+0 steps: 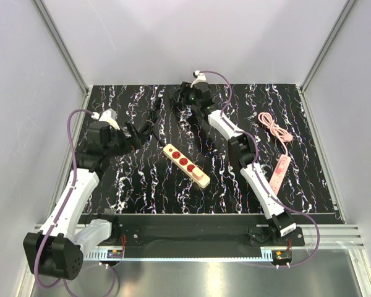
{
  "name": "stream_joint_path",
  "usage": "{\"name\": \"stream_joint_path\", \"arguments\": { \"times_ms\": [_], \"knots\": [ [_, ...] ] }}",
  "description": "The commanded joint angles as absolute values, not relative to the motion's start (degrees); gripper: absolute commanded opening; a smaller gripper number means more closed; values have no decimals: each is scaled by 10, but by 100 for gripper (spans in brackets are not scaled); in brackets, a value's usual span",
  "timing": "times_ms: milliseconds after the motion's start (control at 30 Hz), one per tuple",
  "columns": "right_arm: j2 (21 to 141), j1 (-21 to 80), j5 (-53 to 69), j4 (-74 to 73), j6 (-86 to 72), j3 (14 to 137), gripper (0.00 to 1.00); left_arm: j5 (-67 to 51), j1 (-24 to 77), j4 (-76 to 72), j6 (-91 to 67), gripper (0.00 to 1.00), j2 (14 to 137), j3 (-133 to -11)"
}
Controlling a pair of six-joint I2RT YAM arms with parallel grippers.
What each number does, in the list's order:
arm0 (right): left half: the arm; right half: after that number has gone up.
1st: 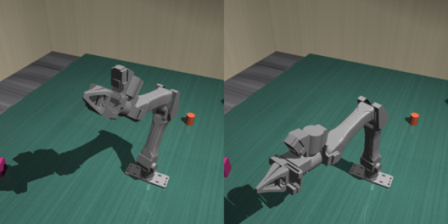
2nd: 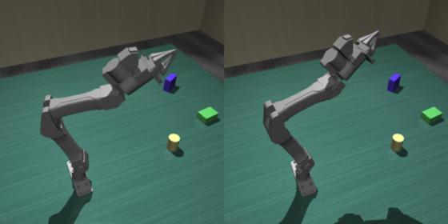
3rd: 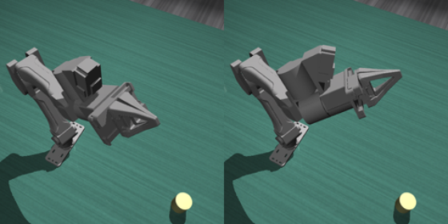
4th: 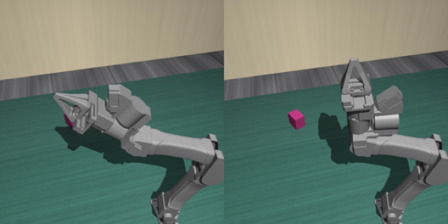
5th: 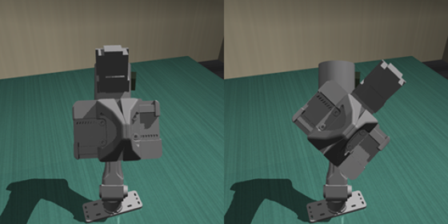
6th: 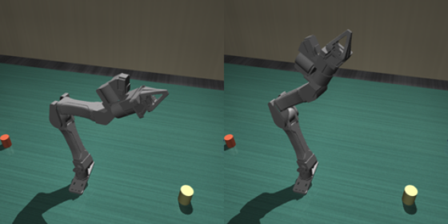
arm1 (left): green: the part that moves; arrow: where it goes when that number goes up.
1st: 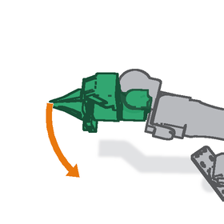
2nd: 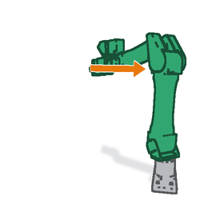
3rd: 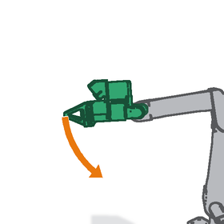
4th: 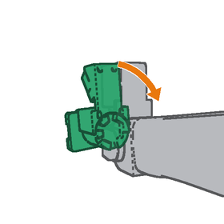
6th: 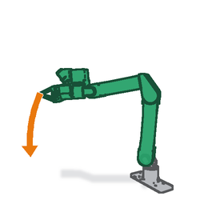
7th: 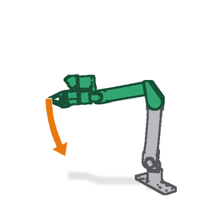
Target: Insert the plug
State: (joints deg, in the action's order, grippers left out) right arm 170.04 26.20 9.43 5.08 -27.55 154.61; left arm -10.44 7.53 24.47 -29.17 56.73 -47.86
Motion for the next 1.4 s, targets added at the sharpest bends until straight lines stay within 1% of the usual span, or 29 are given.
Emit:
{"name": "stream_joint_path", "arguments": {
  "times_ms": [0, 100, 133, 200, 300, 500, 567, 667, 733, 767, 867, 900, 933, 967, 1000, 1033, 1067, 1100, 1133, 1233, 1267, 1333, 1367],
  "knots": [
    [1701, 264, 119, 60, -299, 1587, 70, -99, 72, 211, -283, 99, 564, -481],
    [1697, 264, 155, 61, -308, 1575, 66, -101, 72, 207, -286, 99, 564, -479],
    [1697, 264, 170, 61, -308, 1575, 59, -104, 72, 207, -284, 99, 564, -478],
    [1696, 264, 172, 55, -309, 1576, 52, -101, 72, 207, -281, 99, 563, -476],
    [1695, 263, 161, 33, -314, 1577, 49, -98, 72, 212, -281, 99, 555, -474],
    [1678, 264, 185, 4, -323, 1554, 43, -96, 72, 214, -290, 99, 540, -471],
    [1668, 265, 187, -35, -316, 1549, 41, -94, 72, 213, -293, 99, 544, -477],
    [1638, 265, 191, -55, -294, 1512, 39, -95, 72, 213, -297, 99, 550, -489],
    [1613, 264, 185, -72, -269, 1461, 38, -91, 72, 214, -298, 99, 555, -496],
    [1583, 263, 185, -78, -259, 1440, 38, -89, 72, 214, -298, 99, 562, -504],
    [1488, 263, 187, -110, -224, 1322, 33, -78, 72, 214, -294, 99, 583, -523],
    [1456, 263, 185, -104, -217, 1221, 33, -70, 72, 214, -295, 99, 591, -527],
    [1420, 263, 184, -49, -214, 1161, 33, -68, 72, 214, -296, 99, 599, -533],
    [1342, 263, 179, -7, -213, 1097, 35, -66, 72, 214, -297, 99, 620, -547],
    [1307, 263, 171, 54, -209, 992, 38, -72, 72, 214, -300, 99, 633, -555],
    [1283, 263, 165, 108, -203, 968, 45, -78, 72, 214, -301, 99, 644, -564],
    [1268, 262, 157, 95, -193, 970, 47, -85, 72, 213, -308, 99, 667, -579],
    [1274, 261, 149, 70, -176, 1023, 47, -93, 72, 209, -311, 99, 675, -584],
    [1303, 259, 152, 18, -174, 1059, 47, -94, 72, 203, -312, 99, 684, -588],
    [1364, 255, 171, 4, -194, 1154, 47, -67, 71, 151, -311, 99, 721, -603],
    [1381, 256, 170, 4, -208, 1198, 50, -67, 68, 148, -309, 99, 758, -644],
    [1438, 254, 156, 3, -225, 1249, 61, -76, 68, 129, -301, 96, 802, -691],
    [1456, 253, 156, 3, -232, 1274, 62, -82, 68, 113, -301, 94, 842, -720]
  ]
}}
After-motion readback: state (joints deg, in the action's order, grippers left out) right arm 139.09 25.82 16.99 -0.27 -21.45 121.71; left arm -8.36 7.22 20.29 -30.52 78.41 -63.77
